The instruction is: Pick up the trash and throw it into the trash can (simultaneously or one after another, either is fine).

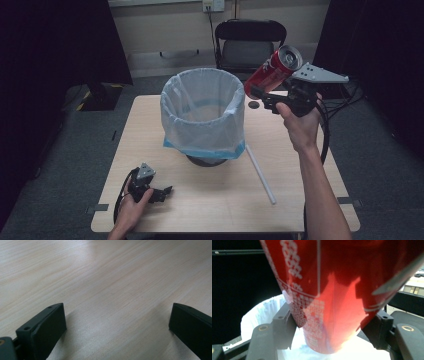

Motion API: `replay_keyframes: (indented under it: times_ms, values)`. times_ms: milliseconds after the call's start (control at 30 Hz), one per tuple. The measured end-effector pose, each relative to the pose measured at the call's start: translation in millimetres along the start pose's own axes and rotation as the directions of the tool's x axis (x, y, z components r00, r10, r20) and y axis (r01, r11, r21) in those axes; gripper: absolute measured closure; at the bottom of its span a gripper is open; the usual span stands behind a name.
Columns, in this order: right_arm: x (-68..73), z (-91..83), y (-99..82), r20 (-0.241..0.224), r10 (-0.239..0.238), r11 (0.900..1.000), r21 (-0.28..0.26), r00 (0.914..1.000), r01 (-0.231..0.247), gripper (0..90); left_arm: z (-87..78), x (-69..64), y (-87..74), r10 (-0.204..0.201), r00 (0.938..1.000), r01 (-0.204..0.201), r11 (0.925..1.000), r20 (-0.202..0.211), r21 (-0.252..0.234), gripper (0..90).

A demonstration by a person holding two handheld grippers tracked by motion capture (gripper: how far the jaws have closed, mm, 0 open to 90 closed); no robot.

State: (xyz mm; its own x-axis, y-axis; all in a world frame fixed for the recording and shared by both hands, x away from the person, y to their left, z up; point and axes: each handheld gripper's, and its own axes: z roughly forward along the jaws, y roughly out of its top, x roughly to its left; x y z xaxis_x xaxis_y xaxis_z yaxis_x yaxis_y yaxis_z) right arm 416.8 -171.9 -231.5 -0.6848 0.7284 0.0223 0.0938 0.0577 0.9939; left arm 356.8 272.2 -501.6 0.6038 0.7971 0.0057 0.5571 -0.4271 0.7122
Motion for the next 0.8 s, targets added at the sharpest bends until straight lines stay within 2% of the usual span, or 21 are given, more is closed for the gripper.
replay_keyframes:
  times_ms: [333, 800]
  values:
    - [4.8, 17.2, 12.4, -0.034, 0.002, 0.9999, -0.011, 0.9994, -0.002, 34.6, 0.0, 0.0, 0.0, 0.000, 1.0000, 0.000, 1.0000, -0.001, 0.001, 0.4]
    - [18.0, 45.4, 20.6, -0.094, 0.021, 0.9997, -0.012, 0.9953, -0.023, 34.6, 0.0, 0.0, 0.0, 0.000, 1.0000, 0.000, 1.0000, -0.001, 0.001, 0.3]
